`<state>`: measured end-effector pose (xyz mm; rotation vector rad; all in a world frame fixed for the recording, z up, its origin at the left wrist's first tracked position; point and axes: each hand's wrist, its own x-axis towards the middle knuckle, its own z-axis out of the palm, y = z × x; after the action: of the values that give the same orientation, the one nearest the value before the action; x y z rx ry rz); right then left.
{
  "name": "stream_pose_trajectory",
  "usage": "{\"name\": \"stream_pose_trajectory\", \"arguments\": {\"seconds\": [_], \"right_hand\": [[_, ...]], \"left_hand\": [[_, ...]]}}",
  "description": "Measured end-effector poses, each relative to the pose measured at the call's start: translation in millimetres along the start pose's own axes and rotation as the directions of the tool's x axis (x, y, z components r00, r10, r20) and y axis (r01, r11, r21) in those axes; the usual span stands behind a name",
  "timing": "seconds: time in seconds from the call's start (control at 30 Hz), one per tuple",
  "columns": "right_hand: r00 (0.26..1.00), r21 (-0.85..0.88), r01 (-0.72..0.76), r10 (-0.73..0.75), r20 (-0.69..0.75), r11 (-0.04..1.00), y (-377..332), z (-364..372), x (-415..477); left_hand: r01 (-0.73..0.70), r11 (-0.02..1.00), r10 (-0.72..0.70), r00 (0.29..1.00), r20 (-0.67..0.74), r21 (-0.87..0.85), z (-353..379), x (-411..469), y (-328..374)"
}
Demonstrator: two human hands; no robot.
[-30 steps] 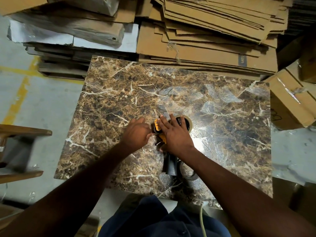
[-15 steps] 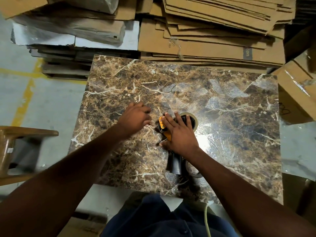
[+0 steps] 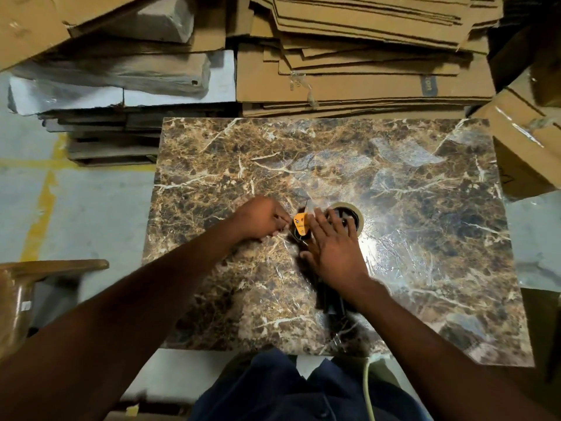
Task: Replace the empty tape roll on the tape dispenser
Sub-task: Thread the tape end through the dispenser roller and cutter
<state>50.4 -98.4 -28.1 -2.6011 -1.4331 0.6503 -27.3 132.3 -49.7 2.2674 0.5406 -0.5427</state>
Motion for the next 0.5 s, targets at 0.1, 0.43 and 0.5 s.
{"name": "stream_pose_trajectory", "arguments": {"seconds": [0.1,0.43,0.5], "right_hand": [[0.950,0.189,-0.230,0.263,-0.169,0.955,7.7,8.5,-39.5],[0.750,0.454,-0.654,0.596,0.286,0.605,-3.2,31.1,-34.3],[0.686,0.545,-0.716,0.583,0.435,0.436,4.8,36.9,-29.0]], "left_hand": [[-0.027,0.999,0.028,0.998,0.051,-0.019,-5.9,5.2,1.4],[-0.274,0.916,0.218,0.953,0.210,0.292,-31.1,9.1,0.7],[-0.240,0.954,0.190,0.947,0.260,0.179,-34.6,10.7,-0.9]]}}
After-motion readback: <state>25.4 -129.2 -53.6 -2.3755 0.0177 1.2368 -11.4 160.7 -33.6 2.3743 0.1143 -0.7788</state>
